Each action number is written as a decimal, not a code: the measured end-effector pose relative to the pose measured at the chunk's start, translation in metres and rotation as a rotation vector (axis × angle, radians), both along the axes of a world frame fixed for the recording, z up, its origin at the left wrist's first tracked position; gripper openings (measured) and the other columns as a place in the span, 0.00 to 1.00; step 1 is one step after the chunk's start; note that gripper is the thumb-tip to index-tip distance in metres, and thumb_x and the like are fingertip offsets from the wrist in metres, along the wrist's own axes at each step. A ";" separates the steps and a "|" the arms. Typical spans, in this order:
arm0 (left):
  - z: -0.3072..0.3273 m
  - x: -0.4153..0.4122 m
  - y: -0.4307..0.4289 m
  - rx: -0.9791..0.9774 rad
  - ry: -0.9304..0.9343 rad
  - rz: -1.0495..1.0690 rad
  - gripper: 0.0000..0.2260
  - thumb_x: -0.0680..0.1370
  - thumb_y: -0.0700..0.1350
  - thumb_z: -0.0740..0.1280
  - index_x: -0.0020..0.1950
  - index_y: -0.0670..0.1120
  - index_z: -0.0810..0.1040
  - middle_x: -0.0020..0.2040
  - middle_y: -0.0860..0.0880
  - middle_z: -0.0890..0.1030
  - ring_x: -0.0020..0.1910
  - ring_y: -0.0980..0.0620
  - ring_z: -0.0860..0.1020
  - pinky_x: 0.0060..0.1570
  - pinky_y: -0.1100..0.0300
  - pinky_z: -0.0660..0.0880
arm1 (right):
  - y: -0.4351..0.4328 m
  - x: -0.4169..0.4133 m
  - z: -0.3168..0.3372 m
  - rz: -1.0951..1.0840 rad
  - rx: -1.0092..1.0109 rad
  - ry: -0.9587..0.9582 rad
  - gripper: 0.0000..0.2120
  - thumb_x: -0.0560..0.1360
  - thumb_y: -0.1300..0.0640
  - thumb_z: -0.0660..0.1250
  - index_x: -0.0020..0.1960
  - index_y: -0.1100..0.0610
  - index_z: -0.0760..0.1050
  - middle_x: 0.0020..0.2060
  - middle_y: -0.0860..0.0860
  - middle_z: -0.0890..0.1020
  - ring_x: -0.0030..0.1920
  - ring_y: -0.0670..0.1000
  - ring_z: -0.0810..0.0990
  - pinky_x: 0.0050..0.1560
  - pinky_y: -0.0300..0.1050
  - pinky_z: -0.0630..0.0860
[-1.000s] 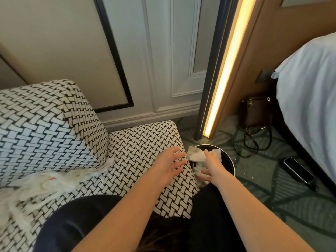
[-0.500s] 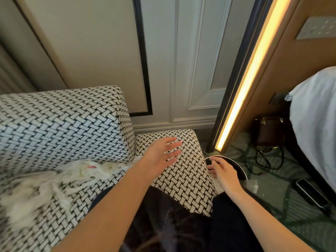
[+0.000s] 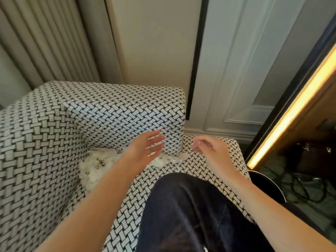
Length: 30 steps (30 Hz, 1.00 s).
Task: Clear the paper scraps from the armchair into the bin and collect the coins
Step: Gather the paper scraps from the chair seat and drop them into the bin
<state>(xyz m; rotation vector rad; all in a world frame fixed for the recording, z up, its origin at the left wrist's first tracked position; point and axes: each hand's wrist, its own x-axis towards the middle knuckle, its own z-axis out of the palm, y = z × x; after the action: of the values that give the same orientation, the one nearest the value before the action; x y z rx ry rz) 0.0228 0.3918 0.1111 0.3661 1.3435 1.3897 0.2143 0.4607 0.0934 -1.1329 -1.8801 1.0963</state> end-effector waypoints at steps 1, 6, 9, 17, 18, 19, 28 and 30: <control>-0.001 -0.009 -0.007 -0.005 0.010 0.019 0.11 0.80 0.44 0.59 0.58 0.45 0.77 0.54 0.47 0.82 0.53 0.48 0.79 0.54 0.54 0.75 | -0.005 -0.014 0.006 0.042 0.010 0.004 0.09 0.78 0.61 0.62 0.51 0.51 0.78 0.41 0.45 0.83 0.42 0.40 0.81 0.48 0.35 0.77; -0.020 -0.065 -0.062 -0.080 0.067 0.202 0.10 0.80 0.44 0.60 0.58 0.45 0.77 0.54 0.47 0.81 0.53 0.48 0.78 0.54 0.55 0.74 | -0.037 -0.106 0.018 0.339 0.042 -0.061 0.08 0.78 0.61 0.61 0.52 0.53 0.77 0.43 0.45 0.81 0.42 0.43 0.81 0.46 0.36 0.79; -0.038 -0.091 -0.093 -0.171 0.098 0.330 0.10 0.79 0.45 0.62 0.58 0.44 0.76 0.54 0.47 0.80 0.52 0.48 0.78 0.52 0.55 0.74 | -0.060 -0.151 0.007 0.480 0.032 -0.106 0.08 0.79 0.61 0.61 0.53 0.56 0.78 0.43 0.47 0.81 0.43 0.57 0.82 0.46 0.51 0.80; -0.083 -0.120 -0.126 -0.357 0.242 0.506 0.18 0.79 0.43 0.62 0.68 0.43 0.69 0.62 0.50 0.73 0.61 0.48 0.71 0.59 0.55 0.68 | -0.082 -0.202 -0.062 0.610 0.119 -0.306 0.11 0.78 0.59 0.62 0.58 0.53 0.77 0.58 0.47 0.80 0.51 0.48 0.81 0.52 0.33 0.73; -0.088 -0.120 -0.127 -0.365 0.272 0.508 0.21 0.78 0.43 0.63 0.70 0.44 0.66 0.66 0.49 0.71 0.65 0.48 0.69 0.62 0.56 0.66 | -0.081 -0.201 -0.069 0.596 0.145 -0.341 0.11 0.78 0.60 0.62 0.59 0.53 0.77 0.58 0.47 0.79 0.57 0.48 0.78 0.57 0.33 0.70; -0.094 -0.120 -0.127 -0.367 0.294 0.506 0.23 0.78 0.43 0.64 0.72 0.45 0.64 0.68 0.49 0.69 0.67 0.49 0.67 0.62 0.57 0.64 | -0.079 -0.202 -0.074 0.591 0.185 -0.378 0.12 0.78 0.60 0.63 0.60 0.53 0.77 0.59 0.47 0.79 0.61 0.48 0.75 0.61 0.34 0.66; -0.132 -0.104 -0.117 -0.394 0.417 0.453 0.27 0.66 0.50 0.65 0.65 0.59 0.72 0.71 0.47 0.65 0.71 0.48 0.61 0.70 0.46 0.62 | -0.081 -0.210 -0.094 0.934 0.275 -0.669 0.28 0.78 0.53 0.62 0.72 0.35 0.57 0.77 0.49 0.43 0.76 0.52 0.38 0.74 0.52 0.41; -0.143 -0.104 -0.123 -0.366 0.435 0.467 0.23 0.66 0.48 0.67 0.60 0.63 0.74 0.68 0.49 0.67 0.70 0.50 0.62 0.69 0.46 0.64 | -0.082 -0.212 -0.097 0.978 0.264 -0.721 0.29 0.78 0.52 0.61 0.74 0.36 0.54 0.77 0.47 0.43 0.76 0.51 0.37 0.74 0.53 0.39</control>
<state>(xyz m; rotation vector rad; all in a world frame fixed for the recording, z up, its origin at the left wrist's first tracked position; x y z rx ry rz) -0.0808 0.2688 -0.0322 0.1084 2.1054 1.4424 0.0019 0.3787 -0.0039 -0.4157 -3.2146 0.8804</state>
